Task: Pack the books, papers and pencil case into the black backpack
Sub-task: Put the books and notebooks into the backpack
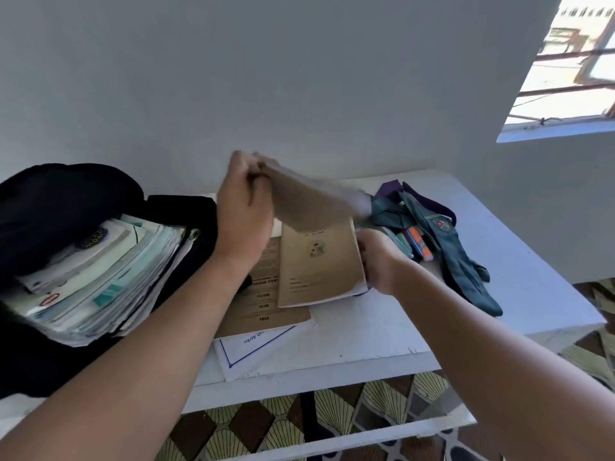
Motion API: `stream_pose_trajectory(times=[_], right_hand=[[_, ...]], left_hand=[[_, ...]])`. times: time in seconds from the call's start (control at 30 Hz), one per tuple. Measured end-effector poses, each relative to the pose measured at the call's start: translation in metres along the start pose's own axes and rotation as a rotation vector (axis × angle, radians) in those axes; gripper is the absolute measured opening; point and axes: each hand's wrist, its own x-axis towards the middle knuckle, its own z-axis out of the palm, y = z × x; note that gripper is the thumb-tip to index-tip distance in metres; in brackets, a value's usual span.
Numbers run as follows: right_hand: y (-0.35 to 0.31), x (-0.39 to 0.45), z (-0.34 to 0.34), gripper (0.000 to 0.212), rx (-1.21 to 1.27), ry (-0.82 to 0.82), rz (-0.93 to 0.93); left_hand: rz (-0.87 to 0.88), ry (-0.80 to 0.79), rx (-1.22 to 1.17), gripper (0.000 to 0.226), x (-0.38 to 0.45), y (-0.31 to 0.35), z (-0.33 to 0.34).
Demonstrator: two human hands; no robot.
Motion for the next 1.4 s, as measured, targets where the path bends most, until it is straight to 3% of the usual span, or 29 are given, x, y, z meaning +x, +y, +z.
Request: stream_pose_trajectory(times=[0.07, 0.1, 0.17, 0.23, 0.3, 0.37, 0.43, 0.53, 0.63, 0.73, 0.8, 0.87, 0.93, 1.0, 1.03, 1.1, 1.2, 1.27, 1.4], right_hand=[[0.002, 0.006, -0.010, 0.081, 0.146, -0.073, 0.039], [0.003, 0.007, -0.013, 0.091, 0.154, -0.096, 0.049], [0.004, 0.005, -0.014, 0.080, 0.060, -0.113, 0.054], [0.006, 0.005, -0.010, 0.057, -0.048, -0.110, 0.015], [0.008, 0.004, -0.004, 0.055, -0.119, -0.095, -0.006], [0.008, 0.003, 0.001, 0.060, -0.142, -0.081, -0.012], [0.008, 0.002, 0.005, 0.059, -0.122, -0.067, -0.019], [0.008, 0.005, 0.006, 0.069, -0.100, -0.069, -0.008], [0.010, 0.005, 0.005, 0.075, -0.136, -0.104, -0.009], [0.013, -0.001, 0.010, 0.044, -0.217, -0.072, -0.077], [0.014, -0.002, 0.011, 0.035, -0.252, -0.024, -0.108], [0.010, -0.005, 0.012, 0.032, -0.273, -0.013, -0.140], [0.004, -0.011, 0.013, 0.033, -0.294, -0.028, -0.164], [-0.005, -0.019, 0.015, 0.034, -0.305, -0.051, -0.223], [-0.011, -0.022, 0.016, 0.035, -0.293, -0.049, -0.278], [-0.019, -0.029, 0.019, 0.035, -0.223, -0.001, -0.439], [-0.027, -0.032, 0.022, 0.034, -0.078, 0.113, -0.715], [-0.023, -0.029, 0.019, 0.034, -0.010, 0.119, -0.793], [0.010, -0.017, 0.008, 0.037, -0.014, 0.065, -0.693]], left_hand=[[-0.020, -0.265, 0.095, 0.020, -0.016, -0.011, 0.008], [-0.065, -0.363, 0.133, 0.026, -0.025, -0.020, 0.010], [-0.237, -0.449, 0.094, 0.035, -0.035, -0.033, 0.010], [-0.574, -0.400, -0.158, 0.034, -0.036, -0.039, -0.002], [-0.892, -0.246, -0.356, 0.023, -0.035, -0.048, -0.016], [-1.014, -0.165, -0.220, 0.020, -0.037, -0.066, -0.024], [-1.067, -0.211, -0.013, 0.039, -0.040, -0.081, -0.023], [-1.132, -0.216, -0.083, 0.047, -0.037, -0.082, -0.011], [-1.055, -0.282, -0.022, 0.044, -0.041, -0.082, 0.010], [-0.973, -0.410, 0.264, 0.063, -0.047, -0.084, 0.027], [-1.006, -0.398, 0.232, 0.083, -0.045, -0.082, 0.032], [-1.065, -0.355, 0.105, 0.088, -0.039, -0.079, 0.028], [-1.162, -0.358, -0.062, 0.081, -0.035, -0.076, 0.021], [-1.182, -0.349, -0.261, 0.047, -0.030, -0.069, 0.016], [-1.141, -0.318, -0.336, 0.030, -0.026, -0.062, 0.015], [-0.971, -0.217, -0.440, 0.017, -0.015, -0.041, 0.017], [-0.582, -0.081, -0.437, 0.024, -0.003, -0.006, 0.022], [-0.448, -0.051, -0.390, 0.028, -0.009, 0.005, 0.026], [-0.582, -0.187, -0.254, 0.038, -0.051, -0.013, 0.032]])
